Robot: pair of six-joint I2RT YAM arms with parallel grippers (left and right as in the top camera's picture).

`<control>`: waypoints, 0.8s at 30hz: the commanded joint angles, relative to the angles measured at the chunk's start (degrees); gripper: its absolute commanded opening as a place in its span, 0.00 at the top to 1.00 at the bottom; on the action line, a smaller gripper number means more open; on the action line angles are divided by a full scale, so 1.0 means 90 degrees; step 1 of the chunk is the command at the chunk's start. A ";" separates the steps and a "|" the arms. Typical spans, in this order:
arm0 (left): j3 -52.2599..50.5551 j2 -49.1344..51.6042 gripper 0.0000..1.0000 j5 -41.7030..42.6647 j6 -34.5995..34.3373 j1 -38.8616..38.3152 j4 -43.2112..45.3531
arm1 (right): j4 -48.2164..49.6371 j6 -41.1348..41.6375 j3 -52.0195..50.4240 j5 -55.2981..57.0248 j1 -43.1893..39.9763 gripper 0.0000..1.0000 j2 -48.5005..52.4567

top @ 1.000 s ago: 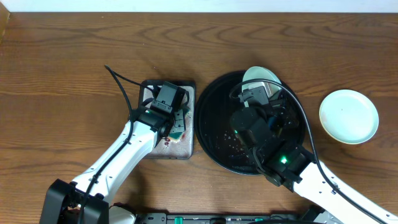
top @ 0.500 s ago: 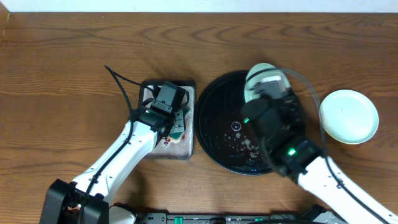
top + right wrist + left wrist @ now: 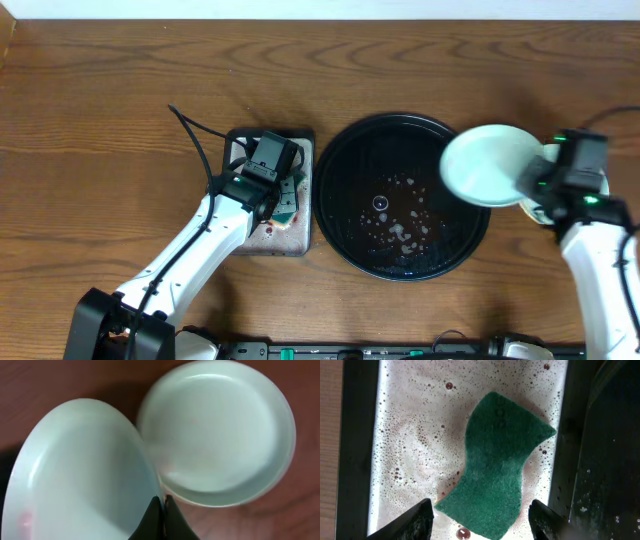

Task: Clean dirty plates on tray and stack at the side
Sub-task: 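Carry the plate right and stack it on the plate pile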

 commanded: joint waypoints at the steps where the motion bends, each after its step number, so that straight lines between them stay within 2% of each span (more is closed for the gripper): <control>1: -0.0063 0.0017 0.38 -0.0034 -0.0034 0.0041 -0.0019 | -0.0007 0.0522 0.0070 -0.0991 -0.1020 0.99 0.0233; 10: -0.0068 0.0017 0.38 -0.0034 -0.0034 0.0041 -0.0019 | 0.0153 0.0765 0.0070 -0.1343 -0.2623 0.99 0.0797; 18: -0.0068 0.0017 0.37 -0.0034 -0.0034 0.0041 -0.0019 | 0.0228 0.0976 0.0070 -0.1365 -0.3177 0.98 0.0886; 20: -0.0068 0.0017 0.37 -0.0034 -0.0034 0.0041 -0.0019 | 0.0231 0.0976 0.0070 -0.1382 -0.3184 0.69 0.0886; 21: -0.0068 0.0017 0.38 -0.0034 -0.0034 0.0041 -0.0019 | 0.0253 0.0974 0.0070 -0.1455 -0.3181 0.60 0.0889; 22: -0.0068 0.0017 0.37 -0.0034 -0.0034 0.0041 -0.0019 | 0.0304 0.0967 0.0070 -0.1583 -0.3164 0.55 0.0901; 24: -0.0068 0.0017 0.38 -0.0034 -0.0034 0.0041 -0.0017 | 0.0420 0.0821 0.0070 -0.2072 -0.3111 0.55 0.0918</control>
